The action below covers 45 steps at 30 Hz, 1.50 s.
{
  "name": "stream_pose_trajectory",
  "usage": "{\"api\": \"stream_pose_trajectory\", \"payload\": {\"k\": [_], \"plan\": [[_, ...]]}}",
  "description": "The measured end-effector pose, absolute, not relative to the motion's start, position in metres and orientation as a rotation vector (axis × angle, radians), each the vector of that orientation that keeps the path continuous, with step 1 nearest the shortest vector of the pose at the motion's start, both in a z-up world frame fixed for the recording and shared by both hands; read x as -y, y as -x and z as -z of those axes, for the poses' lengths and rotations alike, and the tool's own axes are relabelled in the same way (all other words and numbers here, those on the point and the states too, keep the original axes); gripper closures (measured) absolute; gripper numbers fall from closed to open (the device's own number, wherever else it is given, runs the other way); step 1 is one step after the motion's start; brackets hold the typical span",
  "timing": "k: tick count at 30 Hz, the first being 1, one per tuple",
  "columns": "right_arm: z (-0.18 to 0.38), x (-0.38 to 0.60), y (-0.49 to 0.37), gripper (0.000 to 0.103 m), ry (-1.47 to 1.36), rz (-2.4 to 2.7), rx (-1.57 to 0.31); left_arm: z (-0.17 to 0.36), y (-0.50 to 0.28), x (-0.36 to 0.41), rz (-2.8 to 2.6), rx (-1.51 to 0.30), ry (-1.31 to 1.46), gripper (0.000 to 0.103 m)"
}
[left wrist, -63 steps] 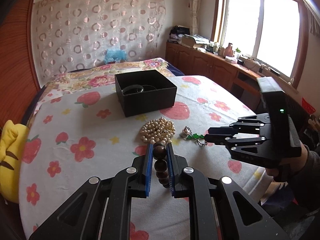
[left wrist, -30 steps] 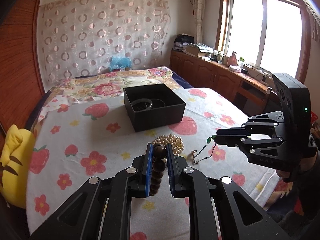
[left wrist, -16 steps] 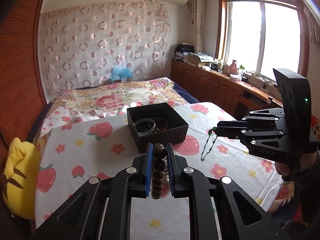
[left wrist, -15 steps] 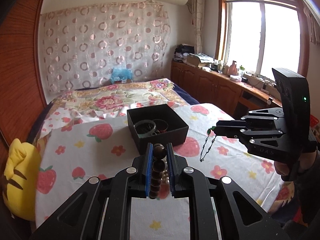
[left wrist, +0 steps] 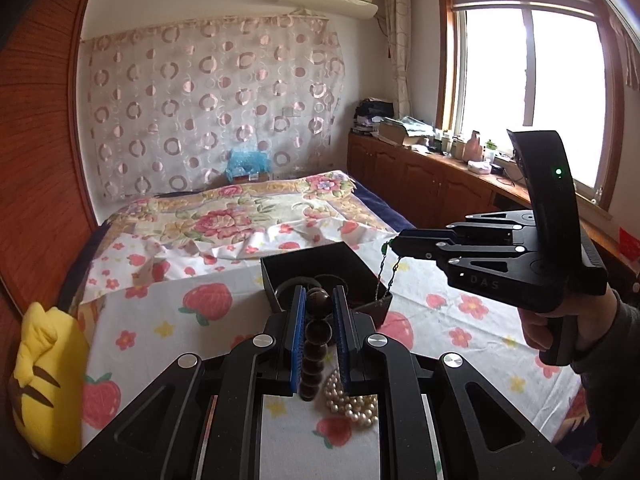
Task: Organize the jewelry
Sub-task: 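Carry the bead bracelet and green pendant chain over the black box with both tools, then open both tools to drop the bracelet and pendant into the box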
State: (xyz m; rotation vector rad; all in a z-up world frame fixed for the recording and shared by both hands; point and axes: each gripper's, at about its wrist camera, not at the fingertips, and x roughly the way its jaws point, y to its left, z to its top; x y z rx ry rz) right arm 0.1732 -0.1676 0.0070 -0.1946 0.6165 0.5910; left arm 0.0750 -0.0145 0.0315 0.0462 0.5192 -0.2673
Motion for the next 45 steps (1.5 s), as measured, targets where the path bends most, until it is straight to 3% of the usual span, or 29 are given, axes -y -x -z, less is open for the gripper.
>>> {"api": "stream_pose_trajectory", "payload": {"k": [34, 38, 45], "plan": [[0.025, 0.167, -0.230, 0.090, 0.094, -0.558, -0.685, -0.042, -0.142, 0.022, 0.236, -0.525, -0.053, 0.091], [0.042, 0.169, -0.233, 0.088, 0.083, -0.565, -0.728, -0.042, -0.148, 0.023, 0.229, -0.532, -0.055, 0.091], [0.050, 0.184, -0.226, 0.077, 0.073, -0.561, -0.732, -0.027, -0.175, 0.029, 0.231, -0.582, -0.043, 0.091]]}}
